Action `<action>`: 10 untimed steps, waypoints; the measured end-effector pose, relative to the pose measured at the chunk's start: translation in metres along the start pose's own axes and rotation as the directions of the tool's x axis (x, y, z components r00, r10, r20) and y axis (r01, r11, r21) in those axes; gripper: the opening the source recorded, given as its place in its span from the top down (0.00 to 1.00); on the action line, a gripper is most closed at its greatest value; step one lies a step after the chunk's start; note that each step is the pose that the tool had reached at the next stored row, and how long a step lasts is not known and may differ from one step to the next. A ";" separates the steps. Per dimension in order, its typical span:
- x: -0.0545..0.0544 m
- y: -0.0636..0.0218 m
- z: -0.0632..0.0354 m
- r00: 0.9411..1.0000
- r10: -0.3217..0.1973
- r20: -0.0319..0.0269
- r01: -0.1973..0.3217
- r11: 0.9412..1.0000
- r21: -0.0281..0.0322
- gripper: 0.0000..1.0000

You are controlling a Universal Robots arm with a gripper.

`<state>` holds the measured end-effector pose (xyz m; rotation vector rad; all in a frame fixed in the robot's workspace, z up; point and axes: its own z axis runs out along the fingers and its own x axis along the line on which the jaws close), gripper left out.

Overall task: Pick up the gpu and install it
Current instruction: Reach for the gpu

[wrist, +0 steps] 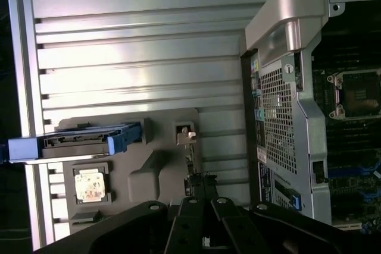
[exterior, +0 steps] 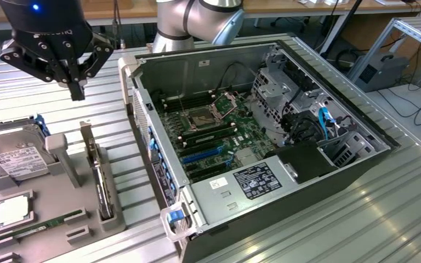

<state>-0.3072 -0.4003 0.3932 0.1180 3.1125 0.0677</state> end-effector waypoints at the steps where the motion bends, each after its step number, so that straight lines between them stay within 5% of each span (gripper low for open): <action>1: 0.000 -0.0009 -0.0001 1.000 0.000 0.000 0.000 1.000 0.000 0.89; 10: 0.001 -0.0133 -0.0006 1.000 0.000 0.000 0.000 1.000 0.000 0.89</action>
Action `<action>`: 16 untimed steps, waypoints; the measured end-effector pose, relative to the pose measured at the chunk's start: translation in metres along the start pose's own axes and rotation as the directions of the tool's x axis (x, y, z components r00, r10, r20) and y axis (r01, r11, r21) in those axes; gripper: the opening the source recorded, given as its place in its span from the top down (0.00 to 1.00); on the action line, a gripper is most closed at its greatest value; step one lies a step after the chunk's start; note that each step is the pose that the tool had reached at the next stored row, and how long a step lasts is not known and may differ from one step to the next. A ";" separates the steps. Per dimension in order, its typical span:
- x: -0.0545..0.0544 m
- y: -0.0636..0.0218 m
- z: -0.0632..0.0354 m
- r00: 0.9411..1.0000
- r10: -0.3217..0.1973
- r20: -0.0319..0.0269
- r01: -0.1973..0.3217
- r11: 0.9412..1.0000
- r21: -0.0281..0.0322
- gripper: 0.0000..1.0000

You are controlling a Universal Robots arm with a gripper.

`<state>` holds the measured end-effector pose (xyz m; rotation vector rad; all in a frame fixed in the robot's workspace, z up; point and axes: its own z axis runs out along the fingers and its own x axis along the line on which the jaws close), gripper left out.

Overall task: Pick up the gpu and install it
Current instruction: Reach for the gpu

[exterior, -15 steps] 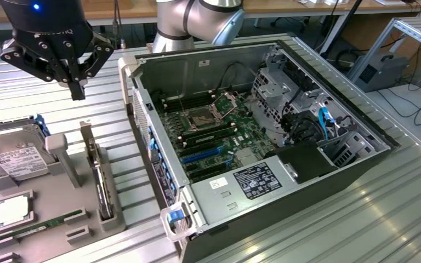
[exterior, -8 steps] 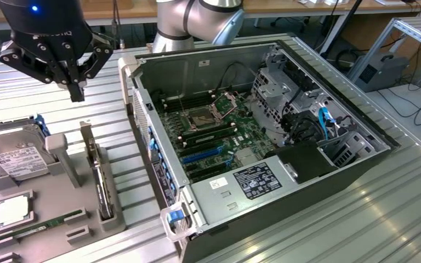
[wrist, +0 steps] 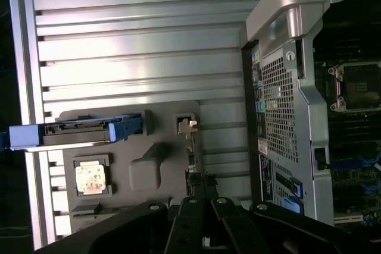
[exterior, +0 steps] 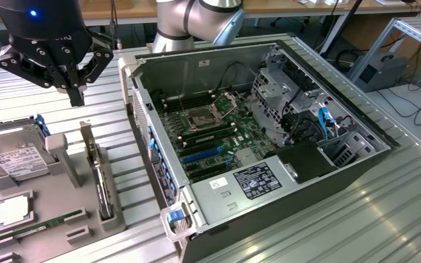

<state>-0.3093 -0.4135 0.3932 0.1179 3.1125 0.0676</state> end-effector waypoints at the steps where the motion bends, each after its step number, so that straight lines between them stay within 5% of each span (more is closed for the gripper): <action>1: 0.000 -0.0016 -0.0001 1.000 0.000 0.000 0.000 1.000 0.000 0.89; 16: 0.004 -0.0178 -0.0009 1.000 0.000 0.000 0.000 1.000 0.000 0.89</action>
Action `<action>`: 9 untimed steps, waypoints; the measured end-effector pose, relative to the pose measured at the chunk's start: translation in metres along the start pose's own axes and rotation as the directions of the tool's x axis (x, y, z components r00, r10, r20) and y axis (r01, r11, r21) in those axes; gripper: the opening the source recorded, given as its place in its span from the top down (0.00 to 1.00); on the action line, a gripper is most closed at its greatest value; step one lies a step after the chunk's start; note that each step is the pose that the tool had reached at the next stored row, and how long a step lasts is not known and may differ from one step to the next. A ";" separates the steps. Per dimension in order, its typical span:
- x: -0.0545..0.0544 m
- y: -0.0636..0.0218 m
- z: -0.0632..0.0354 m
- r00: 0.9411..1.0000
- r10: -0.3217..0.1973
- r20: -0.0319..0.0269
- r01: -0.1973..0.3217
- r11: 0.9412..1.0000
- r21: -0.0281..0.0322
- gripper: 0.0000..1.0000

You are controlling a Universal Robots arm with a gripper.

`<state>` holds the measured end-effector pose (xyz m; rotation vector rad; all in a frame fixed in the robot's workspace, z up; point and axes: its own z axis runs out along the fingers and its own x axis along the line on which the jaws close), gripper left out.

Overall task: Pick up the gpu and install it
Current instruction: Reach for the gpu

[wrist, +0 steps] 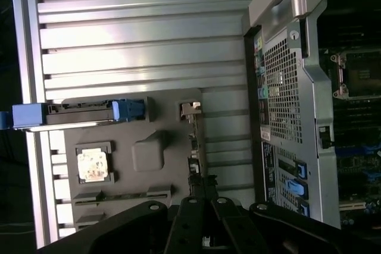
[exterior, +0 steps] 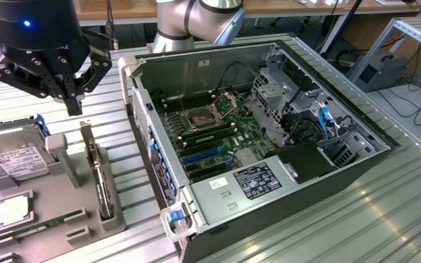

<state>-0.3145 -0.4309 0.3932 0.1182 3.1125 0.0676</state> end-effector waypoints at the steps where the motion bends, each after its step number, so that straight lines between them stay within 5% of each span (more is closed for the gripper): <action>1: 0.000 -0.0005 0.0000 1.000 0.000 0.000 0.000 1.000 0.000 0.89; 9: 0.006 -0.0088 -0.0005 1.000 0.000 0.000 0.000 1.000 0.000 0.89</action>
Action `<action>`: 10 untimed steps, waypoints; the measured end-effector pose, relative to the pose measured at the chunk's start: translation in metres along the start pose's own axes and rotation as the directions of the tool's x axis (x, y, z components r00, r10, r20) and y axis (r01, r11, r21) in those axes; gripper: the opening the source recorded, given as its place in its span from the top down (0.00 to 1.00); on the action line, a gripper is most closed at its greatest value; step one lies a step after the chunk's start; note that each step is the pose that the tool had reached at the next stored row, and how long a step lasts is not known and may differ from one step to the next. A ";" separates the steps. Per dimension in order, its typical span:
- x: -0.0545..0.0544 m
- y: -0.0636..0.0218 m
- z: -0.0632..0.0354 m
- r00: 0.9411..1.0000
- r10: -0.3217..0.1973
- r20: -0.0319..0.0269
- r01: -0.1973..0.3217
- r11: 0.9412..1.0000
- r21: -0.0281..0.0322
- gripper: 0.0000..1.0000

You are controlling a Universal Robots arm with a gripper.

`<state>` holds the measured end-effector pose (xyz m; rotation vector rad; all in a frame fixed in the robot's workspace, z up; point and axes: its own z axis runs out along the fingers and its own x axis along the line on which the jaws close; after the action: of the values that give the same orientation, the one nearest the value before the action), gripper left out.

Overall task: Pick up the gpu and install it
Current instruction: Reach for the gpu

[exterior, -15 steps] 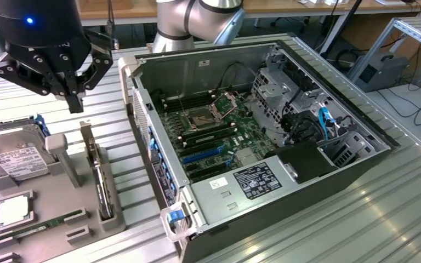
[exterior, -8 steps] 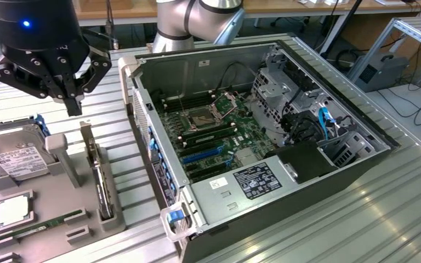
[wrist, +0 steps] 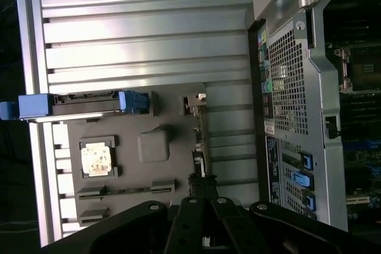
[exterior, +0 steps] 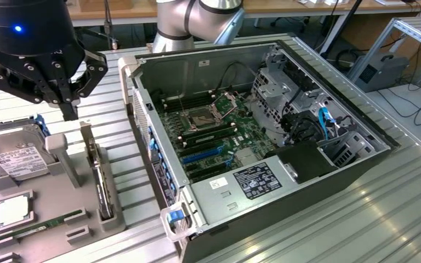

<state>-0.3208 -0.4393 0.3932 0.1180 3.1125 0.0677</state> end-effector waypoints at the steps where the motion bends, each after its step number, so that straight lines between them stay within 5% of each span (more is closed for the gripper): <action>1: 0.000 -0.0010 0.0000 1.000 0.000 0.000 0.000 1.000 0.000 0.89; 10: 0.001 -0.0146 -0.0005 1.000 0.000 0.000 0.000 1.000 0.000 0.89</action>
<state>-0.3225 -0.4537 0.3930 0.1180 3.1125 0.0677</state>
